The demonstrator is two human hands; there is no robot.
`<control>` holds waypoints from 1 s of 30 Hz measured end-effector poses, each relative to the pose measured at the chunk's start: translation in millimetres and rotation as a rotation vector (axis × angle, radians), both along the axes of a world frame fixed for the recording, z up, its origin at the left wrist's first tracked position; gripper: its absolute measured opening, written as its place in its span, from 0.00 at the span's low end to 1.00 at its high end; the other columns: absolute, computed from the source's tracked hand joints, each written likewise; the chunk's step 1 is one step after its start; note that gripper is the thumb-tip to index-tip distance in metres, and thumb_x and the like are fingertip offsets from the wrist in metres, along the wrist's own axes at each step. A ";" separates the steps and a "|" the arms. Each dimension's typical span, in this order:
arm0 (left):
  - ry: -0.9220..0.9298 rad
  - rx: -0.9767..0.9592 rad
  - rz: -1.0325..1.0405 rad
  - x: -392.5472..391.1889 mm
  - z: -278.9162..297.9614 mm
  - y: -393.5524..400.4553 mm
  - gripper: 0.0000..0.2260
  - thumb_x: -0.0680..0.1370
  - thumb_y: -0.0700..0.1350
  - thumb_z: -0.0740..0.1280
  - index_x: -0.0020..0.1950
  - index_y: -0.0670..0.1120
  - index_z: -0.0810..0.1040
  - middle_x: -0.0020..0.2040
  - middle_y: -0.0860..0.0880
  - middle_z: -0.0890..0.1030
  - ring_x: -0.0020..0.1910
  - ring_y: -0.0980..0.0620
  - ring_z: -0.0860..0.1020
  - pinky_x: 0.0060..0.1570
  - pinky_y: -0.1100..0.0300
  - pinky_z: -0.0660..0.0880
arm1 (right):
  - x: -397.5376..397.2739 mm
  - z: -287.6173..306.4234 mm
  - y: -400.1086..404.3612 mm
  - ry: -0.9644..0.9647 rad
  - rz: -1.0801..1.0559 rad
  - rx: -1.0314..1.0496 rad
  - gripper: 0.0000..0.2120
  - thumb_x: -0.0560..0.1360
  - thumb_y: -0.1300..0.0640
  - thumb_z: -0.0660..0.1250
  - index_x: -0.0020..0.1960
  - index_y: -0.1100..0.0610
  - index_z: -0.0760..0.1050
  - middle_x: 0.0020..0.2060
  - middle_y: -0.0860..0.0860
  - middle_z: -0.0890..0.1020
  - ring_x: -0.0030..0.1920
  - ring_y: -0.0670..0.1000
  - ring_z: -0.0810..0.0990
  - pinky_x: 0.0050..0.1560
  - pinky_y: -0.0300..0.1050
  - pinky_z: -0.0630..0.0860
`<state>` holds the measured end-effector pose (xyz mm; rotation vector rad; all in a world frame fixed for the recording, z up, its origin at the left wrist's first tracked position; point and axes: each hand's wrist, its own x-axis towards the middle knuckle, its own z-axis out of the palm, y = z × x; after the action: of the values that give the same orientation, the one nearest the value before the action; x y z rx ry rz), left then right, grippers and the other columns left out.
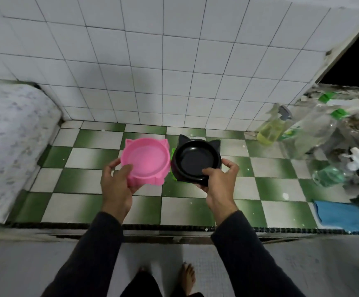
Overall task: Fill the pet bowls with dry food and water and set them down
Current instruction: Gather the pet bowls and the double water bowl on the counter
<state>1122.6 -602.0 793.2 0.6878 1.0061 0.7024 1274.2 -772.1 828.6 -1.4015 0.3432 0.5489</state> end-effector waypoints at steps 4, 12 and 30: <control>0.039 -0.018 0.001 -8.6 -24.6 -0.3 0.14 0.78 0.38 0.71 0.61 0.51 0.76 0.69 0.39 0.74 0.59 0.34 0.80 0.46 0.42 0.83 | -0.8 -24.5 -0.5 0.036 0.017 -0.003 0.31 0.72 0.73 0.65 0.64 0.44 0.65 0.56 0.53 0.74 0.54 0.59 0.80 0.43 0.64 0.84; 0.126 -0.042 -0.047 -28.8 -61.5 -6.8 0.10 0.80 0.42 0.70 0.59 0.52 0.77 0.64 0.41 0.78 0.56 0.34 0.82 0.41 0.48 0.82 | -15.6 -72.8 -1.0 0.125 0.004 -0.036 0.35 0.70 0.75 0.62 0.68 0.43 0.68 0.62 0.54 0.75 0.56 0.59 0.79 0.32 0.48 0.81; 0.243 -0.142 -0.082 -44.4 -118.0 -18.7 0.17 0.81 0.36 0.69 0.68 0.47 0.73 0.67 0.41 0.75 0.60 0.37 0.80 0.45 0.40 0.84 | -30.0 -133.4 -12.3 0.106 0.066 -0.218 0.32 0.70 0.76 0.62 0.65 0.46 0.69 0.54 0.51 0.79 0.53 0.54 0.80 0.52 0.53 0.81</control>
<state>1078.2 -620.7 675.2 0.6963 1.2307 0.4776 1244.2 -784.5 695.2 -1.6011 0.4540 0.6572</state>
